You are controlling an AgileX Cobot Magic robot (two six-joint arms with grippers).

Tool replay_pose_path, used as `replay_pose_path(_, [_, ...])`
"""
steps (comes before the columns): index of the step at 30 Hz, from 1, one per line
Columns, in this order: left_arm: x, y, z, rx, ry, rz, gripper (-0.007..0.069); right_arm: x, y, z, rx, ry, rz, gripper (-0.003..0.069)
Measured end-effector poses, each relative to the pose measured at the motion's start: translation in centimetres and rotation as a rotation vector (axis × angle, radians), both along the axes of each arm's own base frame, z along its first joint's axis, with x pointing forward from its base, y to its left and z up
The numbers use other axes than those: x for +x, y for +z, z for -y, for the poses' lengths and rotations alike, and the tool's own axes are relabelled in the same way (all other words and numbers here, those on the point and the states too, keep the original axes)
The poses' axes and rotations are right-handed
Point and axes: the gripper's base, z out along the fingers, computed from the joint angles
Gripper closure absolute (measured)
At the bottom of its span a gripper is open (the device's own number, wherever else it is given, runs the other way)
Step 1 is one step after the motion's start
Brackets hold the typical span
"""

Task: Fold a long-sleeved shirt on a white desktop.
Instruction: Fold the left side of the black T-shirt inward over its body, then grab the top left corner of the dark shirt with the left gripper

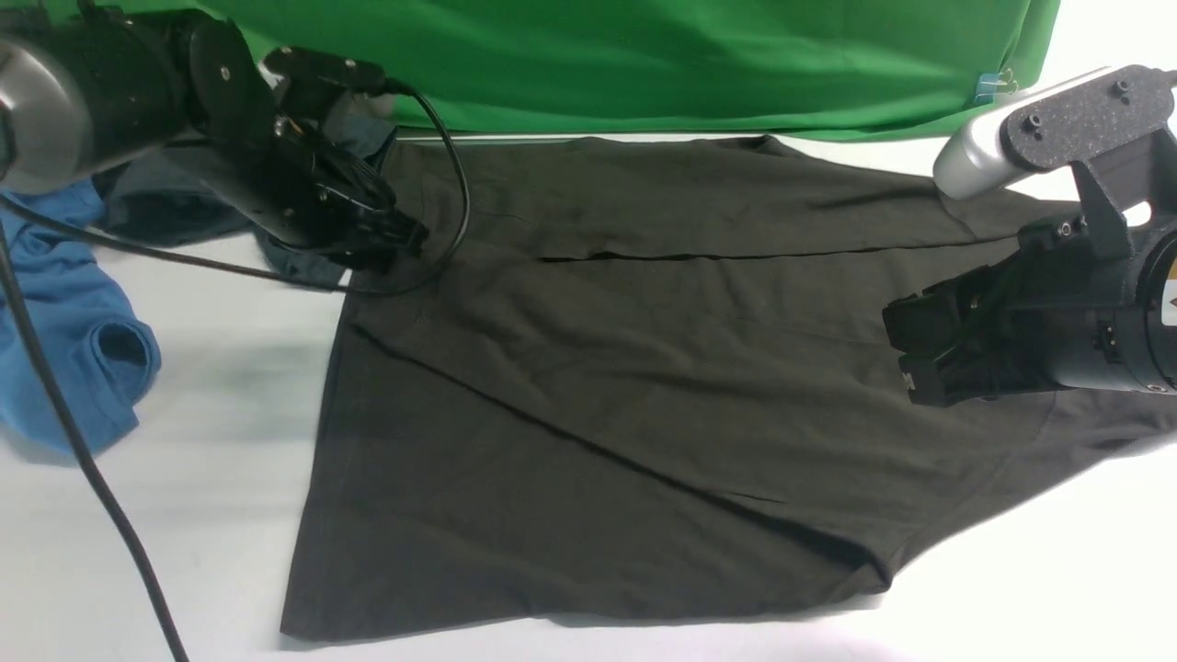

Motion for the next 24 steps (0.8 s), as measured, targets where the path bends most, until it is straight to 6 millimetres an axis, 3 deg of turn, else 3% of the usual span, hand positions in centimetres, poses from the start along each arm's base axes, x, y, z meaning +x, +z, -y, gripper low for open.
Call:
replay_pose_path(1, [0.0, 0.0, 0.0, 0.001, 0.009, -0.003, 0.0281, 0.0, 0.0, 0.0, -0.001, 0.000, 0.000, 0.0416])
replay_pose_path(3, [0.2, 0.7, -0.3, 0.003, 0.073, -0.006, 0.0142, 0.0, 0.0, 0.0, -0.001, 0.000, 0.000, 0.0416])
replay_pose_path(6, [0.6, 2.2, -0.5, -0.012, 0.136, -0.005, 0.0001, 0.0, 0.0, 0.0, -0.001, 0.000, 0.000, 0.0416])
replay_pose_path(8, [1.0, 2.9, -0.6, -0.044, 0.163, 0.007, -0.0041, 0.0, 0.0, 0.0, -0.001, 0.000, 0.000, 0.0416])
replay_pose_path(13, [2.6, 3.2, -1.6, -0.209, 0.251, -0.016, -0.0065, 0.0, 0.0, 0.0, -0.001, 0.000, 0.000, 0.0416])
replay_pose_path(18, [4.6, 0.0, -3.2, -0.385, 0.322, -0.133, -0.0041, 0.0, 0.0, 0.0, 0.007, -0.008, -0.004, 0.0416])
replay_pose_path(24, [6.0, -2.9, -3.4, -0.421, 0.357, -0.163, -0.0001, 0.0, 0.1, -0.1, 0.022, -0.010, 0.002, 0.0416])
